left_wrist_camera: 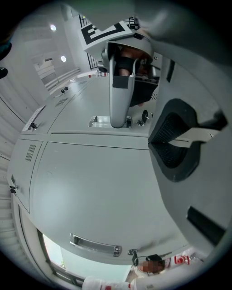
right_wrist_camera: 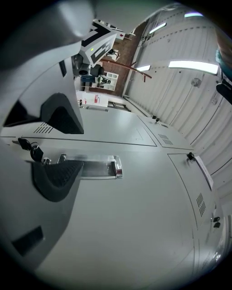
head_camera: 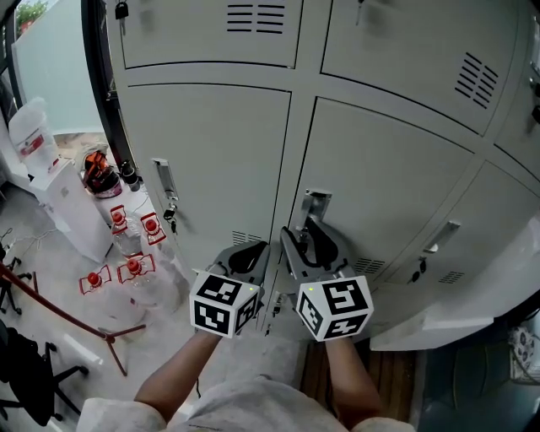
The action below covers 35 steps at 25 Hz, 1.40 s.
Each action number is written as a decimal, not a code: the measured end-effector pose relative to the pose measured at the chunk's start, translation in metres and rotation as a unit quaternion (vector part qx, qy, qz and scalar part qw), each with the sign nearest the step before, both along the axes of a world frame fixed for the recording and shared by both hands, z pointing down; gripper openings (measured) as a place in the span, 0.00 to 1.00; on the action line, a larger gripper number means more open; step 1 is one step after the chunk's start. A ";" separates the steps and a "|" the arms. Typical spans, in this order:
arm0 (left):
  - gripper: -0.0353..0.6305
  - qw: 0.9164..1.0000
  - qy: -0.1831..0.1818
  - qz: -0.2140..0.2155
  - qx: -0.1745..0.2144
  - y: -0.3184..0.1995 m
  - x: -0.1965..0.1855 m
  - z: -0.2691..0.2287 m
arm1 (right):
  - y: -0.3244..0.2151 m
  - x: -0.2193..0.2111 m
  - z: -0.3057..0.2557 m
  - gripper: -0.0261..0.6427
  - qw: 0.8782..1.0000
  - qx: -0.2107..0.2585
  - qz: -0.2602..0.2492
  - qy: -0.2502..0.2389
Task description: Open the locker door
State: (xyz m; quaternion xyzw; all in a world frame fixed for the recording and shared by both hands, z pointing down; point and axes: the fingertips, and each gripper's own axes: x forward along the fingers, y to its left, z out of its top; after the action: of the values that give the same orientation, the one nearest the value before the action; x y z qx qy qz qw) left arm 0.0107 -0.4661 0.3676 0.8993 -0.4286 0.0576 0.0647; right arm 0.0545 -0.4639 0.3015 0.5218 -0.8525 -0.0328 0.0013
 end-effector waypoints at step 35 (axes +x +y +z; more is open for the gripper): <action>0.06 1.000 0.001 0.019 -0.007 0.027 -0.017 0.002 | 0.011 -0.010 -0.002 0.31 1.000 -0.022 -0.005 -0.017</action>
State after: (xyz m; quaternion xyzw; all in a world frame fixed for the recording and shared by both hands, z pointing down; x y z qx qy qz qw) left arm -0.0064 -0.4388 0.3700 0.9068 -0.4112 0.0608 0.0702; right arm 0.0446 -0.4526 0.2996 0.5182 -0.8552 -0.0050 -0.0020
